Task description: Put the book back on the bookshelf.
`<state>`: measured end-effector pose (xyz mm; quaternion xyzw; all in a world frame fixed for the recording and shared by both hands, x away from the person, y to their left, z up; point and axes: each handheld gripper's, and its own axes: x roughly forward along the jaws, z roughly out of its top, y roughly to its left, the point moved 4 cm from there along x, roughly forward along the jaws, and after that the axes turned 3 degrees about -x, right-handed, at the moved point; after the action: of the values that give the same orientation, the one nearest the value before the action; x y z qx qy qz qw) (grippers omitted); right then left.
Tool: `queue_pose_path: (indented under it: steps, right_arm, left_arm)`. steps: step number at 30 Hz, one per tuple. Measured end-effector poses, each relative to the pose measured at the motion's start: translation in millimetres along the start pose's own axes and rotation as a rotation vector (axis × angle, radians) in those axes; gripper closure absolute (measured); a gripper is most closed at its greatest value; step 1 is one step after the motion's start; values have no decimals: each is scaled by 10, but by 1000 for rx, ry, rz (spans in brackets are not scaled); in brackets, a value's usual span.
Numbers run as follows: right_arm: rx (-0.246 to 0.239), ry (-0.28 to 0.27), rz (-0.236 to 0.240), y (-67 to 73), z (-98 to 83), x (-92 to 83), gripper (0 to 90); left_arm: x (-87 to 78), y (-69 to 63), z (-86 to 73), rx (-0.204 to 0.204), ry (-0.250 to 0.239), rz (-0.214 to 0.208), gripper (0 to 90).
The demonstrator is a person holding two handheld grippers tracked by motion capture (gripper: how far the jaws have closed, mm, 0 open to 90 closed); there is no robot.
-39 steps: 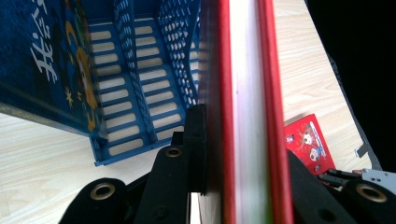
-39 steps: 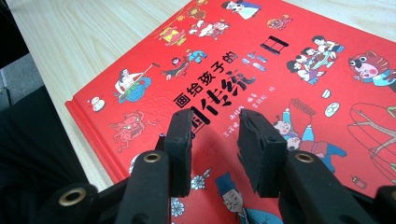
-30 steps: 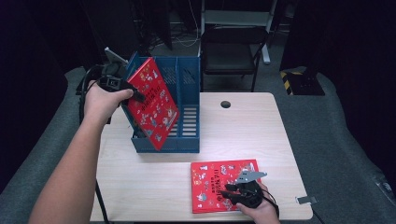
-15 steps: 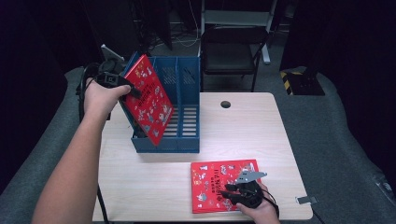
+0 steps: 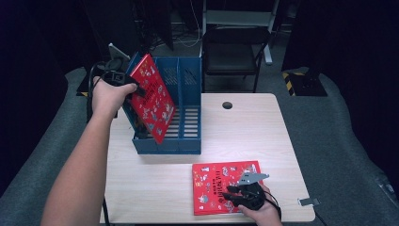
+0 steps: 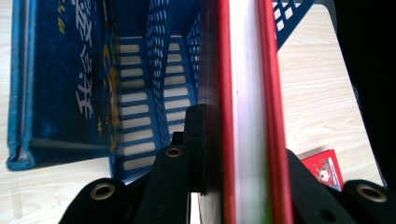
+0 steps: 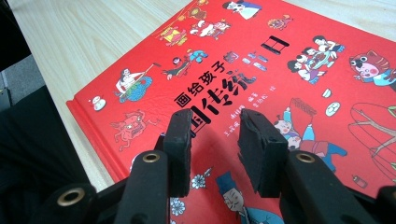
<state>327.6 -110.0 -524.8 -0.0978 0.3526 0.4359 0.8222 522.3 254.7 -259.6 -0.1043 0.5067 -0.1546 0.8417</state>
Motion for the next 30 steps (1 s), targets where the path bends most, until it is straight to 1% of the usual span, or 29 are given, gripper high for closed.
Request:
queue_pose_path:
  steps: [7, 8, 11, 13, 16, 18, 20, 24, 30]
  right_arm:
    - [-3, 1, -1, -3, 0, -2, 643]
    - [-6, 2, 1, -5, -1, -3, 643]
    - [0, 0, 15, 6, 0, -5, 643]
    - [-1, -4, -4, -5, 1, -1, 643]
    - [-3, -3, -1, -3, 0, 0, 643]
    - [-2, 0, 11, 5, -1, -4, 643]
    - [1, 1, 1, 2, -2, -2, 643]
    - [0, -3, -1, -1, -2, -3, 643]
    - [-6, 3, 4, -2, -6, -8, 643]
  left_arm:
    - [49, 0, 48, -8, -1, 11, 793]
    - [53, 3, 56, -3, -1, 16, 793]
    - [74, -6, 75, -5, -12, 29, 793]
    - [97, -13, 87, -8, -9, 40, 793]
    - [140, -24, 95, -12, -1, 47, 793]
    - [162, -36, 102, -7, 8, 48, 793]
    - [182, -46, 112, -6, 13, 47, 793]
    - [211, -58, 142, -14, 6, 44, 793]
    - [247, -62, 170, -18, -3, 51, 793]
